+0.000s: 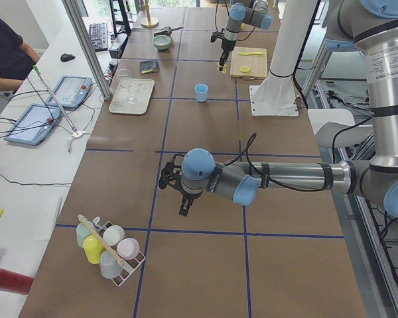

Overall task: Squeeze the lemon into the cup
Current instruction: 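Carry the lemon slice with the right gripper over the blue cup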

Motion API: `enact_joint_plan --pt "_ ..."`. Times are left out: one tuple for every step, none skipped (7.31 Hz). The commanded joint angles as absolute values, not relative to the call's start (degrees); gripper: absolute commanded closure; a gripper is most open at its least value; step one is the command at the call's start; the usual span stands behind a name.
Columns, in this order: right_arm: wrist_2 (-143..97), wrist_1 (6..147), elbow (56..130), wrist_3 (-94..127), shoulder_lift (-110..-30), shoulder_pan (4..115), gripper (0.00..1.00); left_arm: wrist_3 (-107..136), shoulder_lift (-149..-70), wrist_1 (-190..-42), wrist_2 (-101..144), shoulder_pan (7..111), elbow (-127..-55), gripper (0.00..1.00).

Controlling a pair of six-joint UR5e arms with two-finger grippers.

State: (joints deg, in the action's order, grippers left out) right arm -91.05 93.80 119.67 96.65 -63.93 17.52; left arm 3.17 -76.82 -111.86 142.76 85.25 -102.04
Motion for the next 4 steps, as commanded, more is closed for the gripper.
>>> enact_joint_plan --pt "-91.49 93.87 109.02 96.68 -52.17 21.69 0.51 3.16 -76.82 -111.88 142.82 85.25 -102.04 0.00" --pt "-91.67 93.87 105.33 96.77 -48.47 22.75 0.51 3.16 -76.82 -111.88 142.82 85.25 -102.13 0.00" --pt "-92.63 93.87 102.77 96.77 -45.99 23.72 0.51 3.16 -76.82 -111.88 142.74 85.25 -102.22 0.00" --pt "-92.72 93.78 98.74 96.85 -43.10 24.25 0.50 3.16 -76.73 -111.88 142.82 85.25 -102.30 0.00"
